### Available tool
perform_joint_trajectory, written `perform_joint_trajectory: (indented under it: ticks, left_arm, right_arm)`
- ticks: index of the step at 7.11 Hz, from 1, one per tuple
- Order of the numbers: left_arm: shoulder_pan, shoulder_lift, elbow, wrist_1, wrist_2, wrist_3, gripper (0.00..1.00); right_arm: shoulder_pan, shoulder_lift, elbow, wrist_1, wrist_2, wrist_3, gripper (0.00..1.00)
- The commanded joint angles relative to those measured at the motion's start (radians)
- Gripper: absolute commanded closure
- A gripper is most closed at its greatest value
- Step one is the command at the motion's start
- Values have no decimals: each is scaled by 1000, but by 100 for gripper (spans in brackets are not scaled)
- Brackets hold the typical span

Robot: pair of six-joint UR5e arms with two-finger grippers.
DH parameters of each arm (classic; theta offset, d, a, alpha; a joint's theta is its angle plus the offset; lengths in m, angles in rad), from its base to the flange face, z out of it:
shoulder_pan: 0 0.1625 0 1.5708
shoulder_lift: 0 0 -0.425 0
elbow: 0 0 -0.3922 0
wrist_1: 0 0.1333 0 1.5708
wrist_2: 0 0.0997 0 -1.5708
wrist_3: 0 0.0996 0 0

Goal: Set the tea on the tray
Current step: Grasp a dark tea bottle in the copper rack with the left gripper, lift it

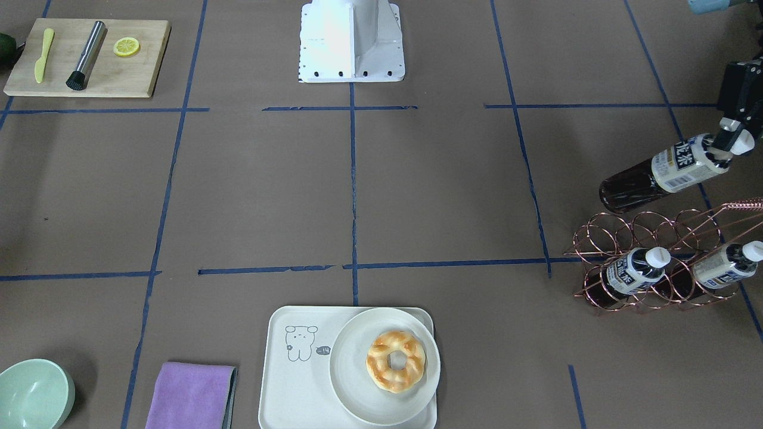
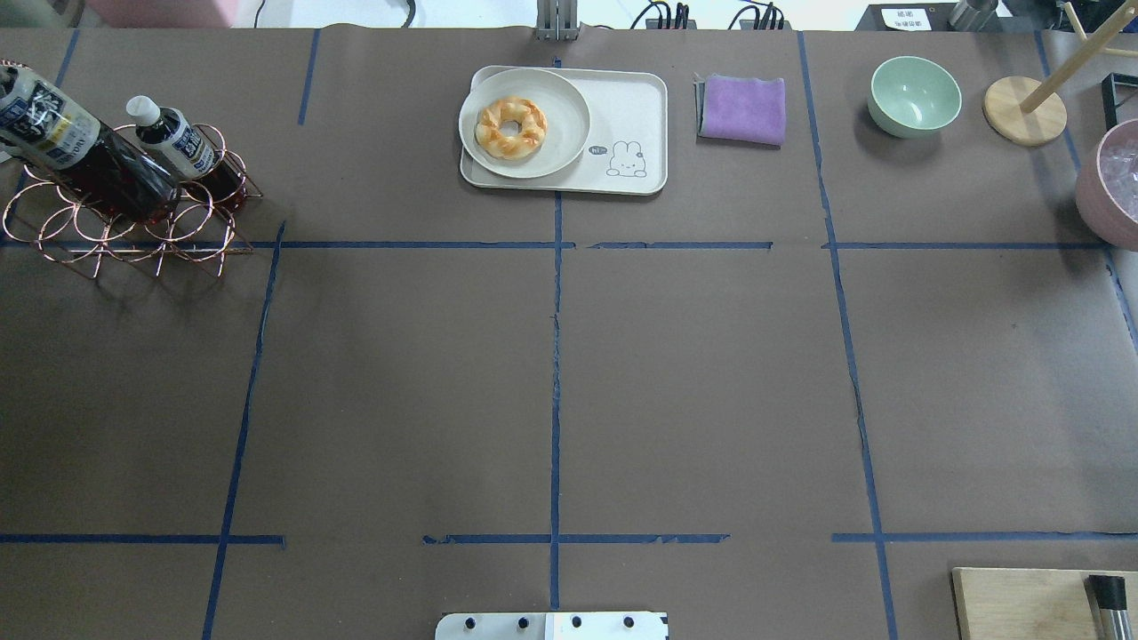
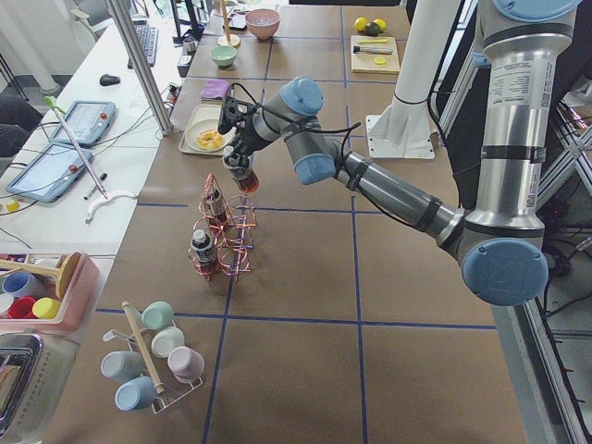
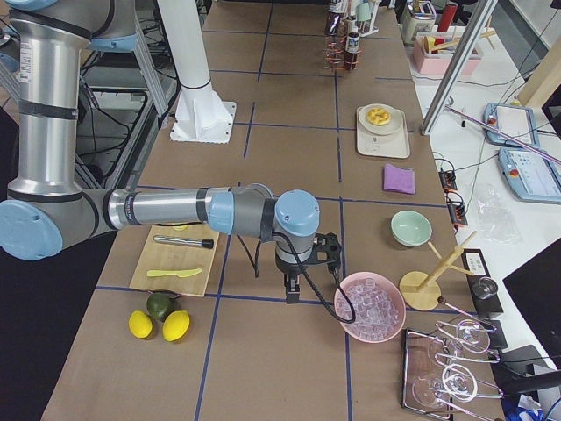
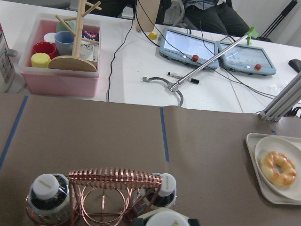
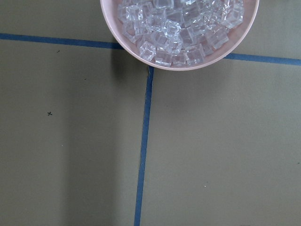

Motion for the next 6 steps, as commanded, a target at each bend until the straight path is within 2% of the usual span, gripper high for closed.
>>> perform_joint_trajectory:
  ticks: [1, 2, 4, 6]
  left_arm:
    - [94, -87, -10, 64, 50, -40, 95]
    - [138, -159, -36, 178, 69, -40, 95]
    - [297, -248, -105, 375, 246, -42, 95]
    - [438, -375, -101, 536, 378, -66, 95]
  right_arm:
    - [-1, 0, 0, 0, 1, 1, 0]
    - [-1, 0, 0, 0, 1, 1, 0]
    - [1, 0, 0, 0, 1, 1, 0]
    - [-1, 0, -2, 0, 1, 1, 0]
